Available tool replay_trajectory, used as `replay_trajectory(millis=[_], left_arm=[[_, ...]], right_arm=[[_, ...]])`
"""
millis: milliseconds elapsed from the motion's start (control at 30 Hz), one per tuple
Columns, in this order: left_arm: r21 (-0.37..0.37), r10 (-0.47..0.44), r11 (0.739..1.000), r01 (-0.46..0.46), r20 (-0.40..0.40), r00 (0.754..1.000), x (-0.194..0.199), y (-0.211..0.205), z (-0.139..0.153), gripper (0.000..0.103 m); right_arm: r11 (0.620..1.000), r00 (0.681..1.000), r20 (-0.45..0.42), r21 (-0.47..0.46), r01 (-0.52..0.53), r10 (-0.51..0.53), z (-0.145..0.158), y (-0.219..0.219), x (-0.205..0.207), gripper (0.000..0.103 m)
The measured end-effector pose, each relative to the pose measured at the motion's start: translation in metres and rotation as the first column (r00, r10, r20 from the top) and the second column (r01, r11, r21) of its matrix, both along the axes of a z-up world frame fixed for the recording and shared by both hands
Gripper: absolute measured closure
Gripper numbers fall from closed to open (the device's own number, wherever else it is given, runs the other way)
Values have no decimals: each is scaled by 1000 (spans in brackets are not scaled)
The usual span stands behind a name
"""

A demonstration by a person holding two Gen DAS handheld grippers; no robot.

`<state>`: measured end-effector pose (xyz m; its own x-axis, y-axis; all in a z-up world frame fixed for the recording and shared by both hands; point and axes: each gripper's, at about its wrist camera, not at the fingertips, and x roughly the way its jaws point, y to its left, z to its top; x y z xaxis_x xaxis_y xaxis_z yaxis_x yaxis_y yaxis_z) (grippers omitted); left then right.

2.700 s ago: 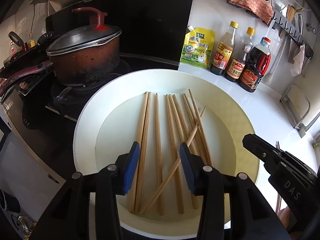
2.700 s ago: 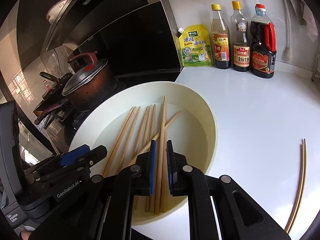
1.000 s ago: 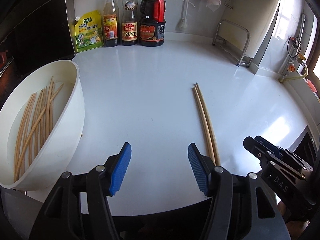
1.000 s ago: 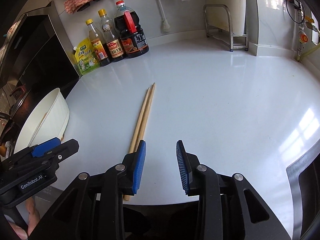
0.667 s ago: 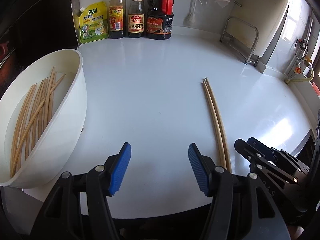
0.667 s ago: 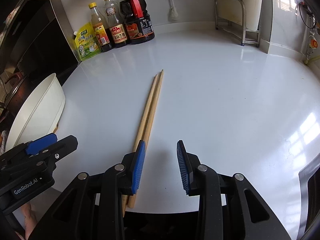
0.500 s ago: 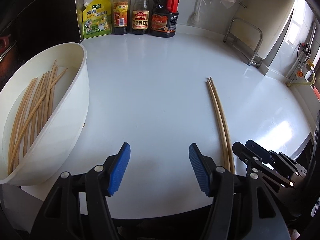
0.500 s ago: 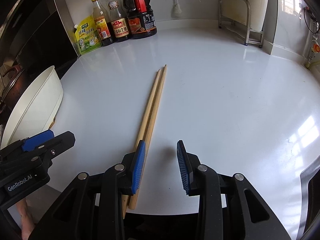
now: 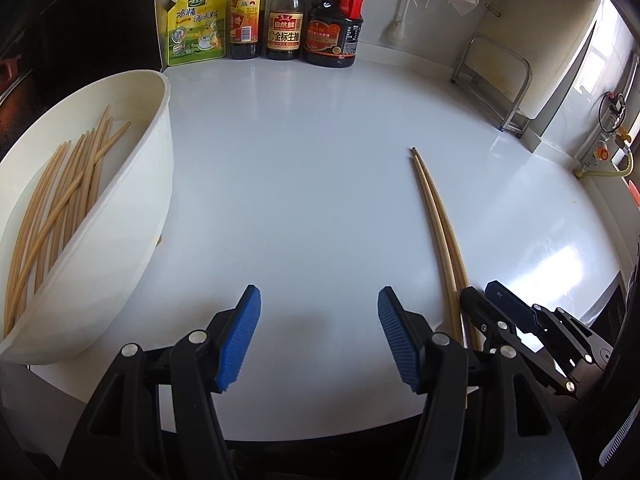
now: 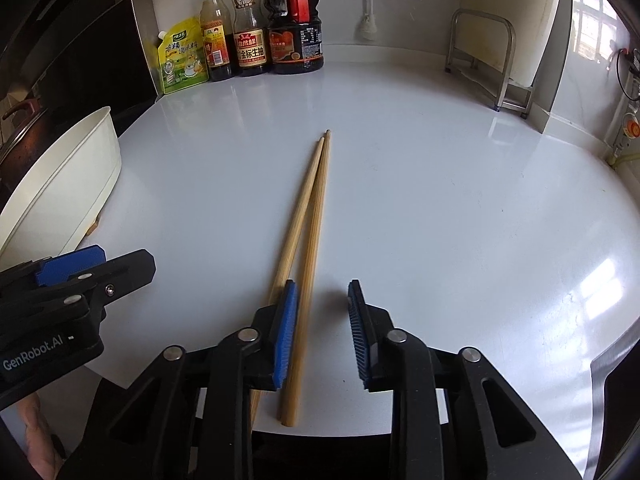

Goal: Organize utensils
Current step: 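Close the right tool on one chopstick while the left tool grasps the other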

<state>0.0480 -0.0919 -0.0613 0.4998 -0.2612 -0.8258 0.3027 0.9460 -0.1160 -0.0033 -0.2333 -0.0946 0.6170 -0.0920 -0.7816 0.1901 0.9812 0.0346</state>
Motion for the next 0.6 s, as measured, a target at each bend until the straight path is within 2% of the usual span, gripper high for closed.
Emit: replay_trajectory(millis=[100, 600], left_arm=[[-8, -19, 1000, 19, 1, 1000, -2, -12, -2, 43], [41, -89, 995, 88, 14, 996, -3, -64, -15, 41]], right_arm=[[1000, 1000, 0, 12, 0, 0, 0, -4, -2, 96], [989, 992, 6, 74, 125, -126, -1, -62, -31, 96]])
